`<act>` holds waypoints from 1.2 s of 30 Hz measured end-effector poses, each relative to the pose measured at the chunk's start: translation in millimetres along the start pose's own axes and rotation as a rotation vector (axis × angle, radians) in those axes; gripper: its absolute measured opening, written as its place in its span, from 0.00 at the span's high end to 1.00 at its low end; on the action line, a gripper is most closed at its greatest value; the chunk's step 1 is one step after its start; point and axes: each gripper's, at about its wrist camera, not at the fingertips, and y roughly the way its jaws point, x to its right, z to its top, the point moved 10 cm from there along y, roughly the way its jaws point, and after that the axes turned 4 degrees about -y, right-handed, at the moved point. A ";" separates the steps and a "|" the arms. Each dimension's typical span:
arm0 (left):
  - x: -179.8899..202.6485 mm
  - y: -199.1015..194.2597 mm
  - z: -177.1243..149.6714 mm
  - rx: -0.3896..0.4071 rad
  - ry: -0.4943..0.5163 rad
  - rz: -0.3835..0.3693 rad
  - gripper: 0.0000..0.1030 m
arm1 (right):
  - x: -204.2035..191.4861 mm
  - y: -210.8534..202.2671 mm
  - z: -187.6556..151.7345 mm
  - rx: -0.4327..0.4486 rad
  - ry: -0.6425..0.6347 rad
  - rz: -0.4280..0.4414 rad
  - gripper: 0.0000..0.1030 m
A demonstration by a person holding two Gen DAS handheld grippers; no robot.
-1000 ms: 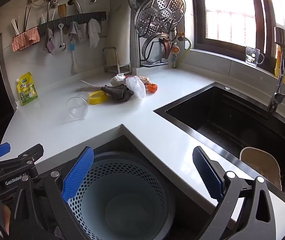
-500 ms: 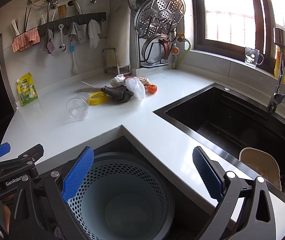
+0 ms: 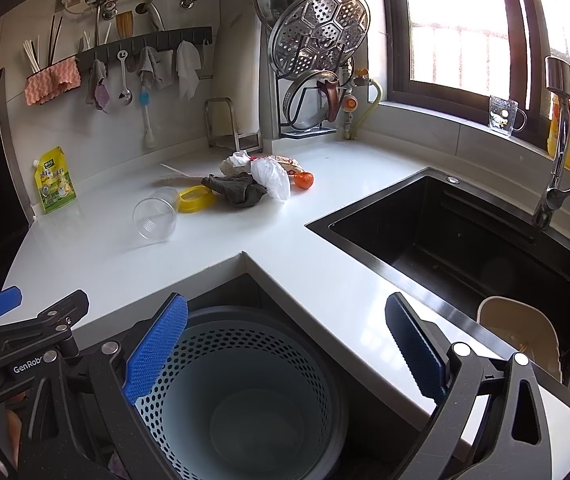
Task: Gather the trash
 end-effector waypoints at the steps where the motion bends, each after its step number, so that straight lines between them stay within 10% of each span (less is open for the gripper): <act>1: 0.7 -0.4 0.1 0.001 0.001 0.001 0.06 | 0.2 1.0 0.3 0.000 0.000 0.000 0.08; 36: 6.3 -1.8 -1.2 -0.003 0.003 -0.002 0.06 | -0.2 -3.6 1.3 -0.001 0.004 0.007 0.08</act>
